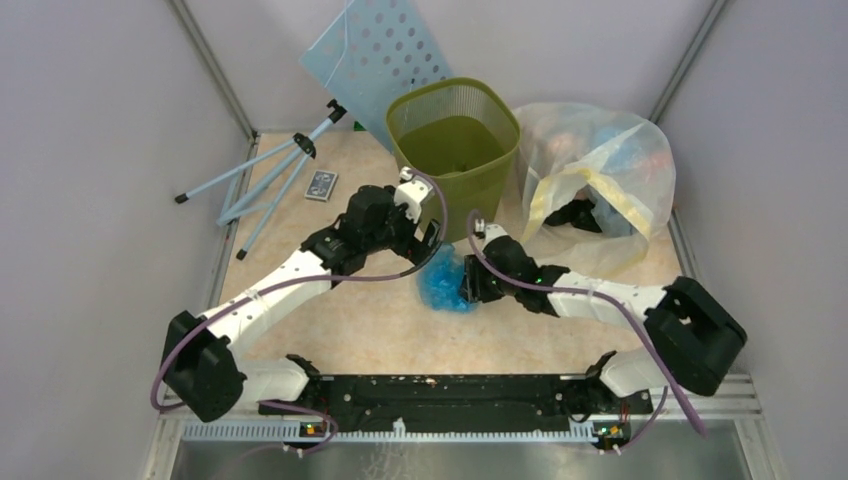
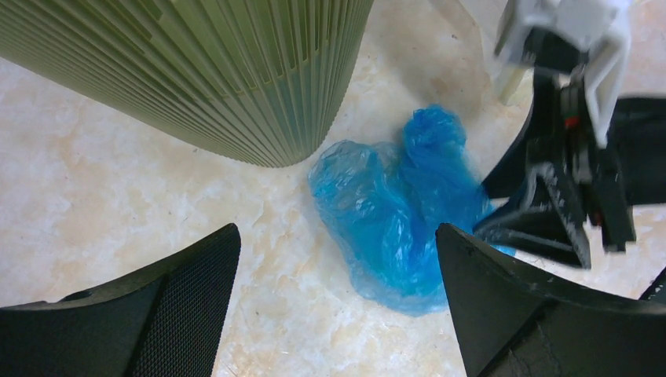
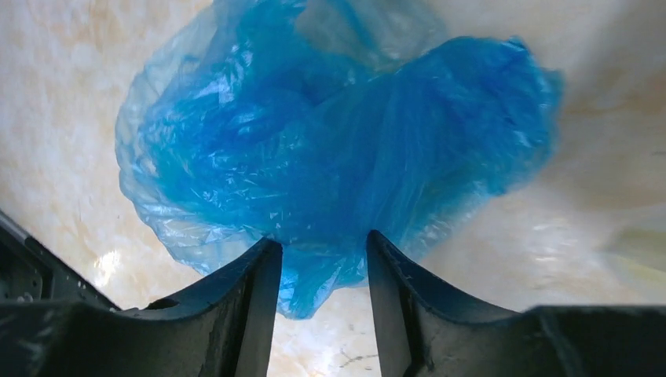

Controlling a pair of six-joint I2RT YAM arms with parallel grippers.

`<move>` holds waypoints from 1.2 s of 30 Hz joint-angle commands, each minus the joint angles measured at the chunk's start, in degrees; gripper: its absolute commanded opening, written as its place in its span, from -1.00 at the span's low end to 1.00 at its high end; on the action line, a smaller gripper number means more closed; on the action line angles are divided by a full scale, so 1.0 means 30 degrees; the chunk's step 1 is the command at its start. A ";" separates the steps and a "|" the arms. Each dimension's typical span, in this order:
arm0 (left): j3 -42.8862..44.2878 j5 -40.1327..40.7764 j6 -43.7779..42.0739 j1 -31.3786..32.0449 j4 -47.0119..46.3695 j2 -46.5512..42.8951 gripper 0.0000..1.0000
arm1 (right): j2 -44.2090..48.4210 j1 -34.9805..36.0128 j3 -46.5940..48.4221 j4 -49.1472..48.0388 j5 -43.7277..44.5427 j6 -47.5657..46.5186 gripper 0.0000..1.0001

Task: Put the trash bags into the trash bin

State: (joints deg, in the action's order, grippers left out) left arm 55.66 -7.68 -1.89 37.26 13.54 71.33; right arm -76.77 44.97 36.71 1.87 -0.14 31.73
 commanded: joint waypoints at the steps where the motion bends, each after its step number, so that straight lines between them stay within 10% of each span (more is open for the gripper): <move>1: 0.0408 -0.0187 0.0357 0.0076 -0.0074 0.1017 0.97 | -0.1138 0.1805 0.0821 -0.2644 -0.1101 -0.0436 -0.18; 19: -0.0442 -0.0580 0.7451 0.0090 0.2738 0.0527 0.95 | 0.8363 0.4270 -0.4213 -0.0779 0.3230 -0.0982 0.30; 36: -0.3558 0.0272 0.9109 0.0123 0.3226 -0.1057 0.57 | -0.0228 0.2313 0.1485 -0.0750 0.0955 -0.0907 0.05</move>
State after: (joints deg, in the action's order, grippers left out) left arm 45.30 -7.81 24.99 37.32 25.04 67.18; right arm -72.62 52.73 35.20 1.39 6.31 29.32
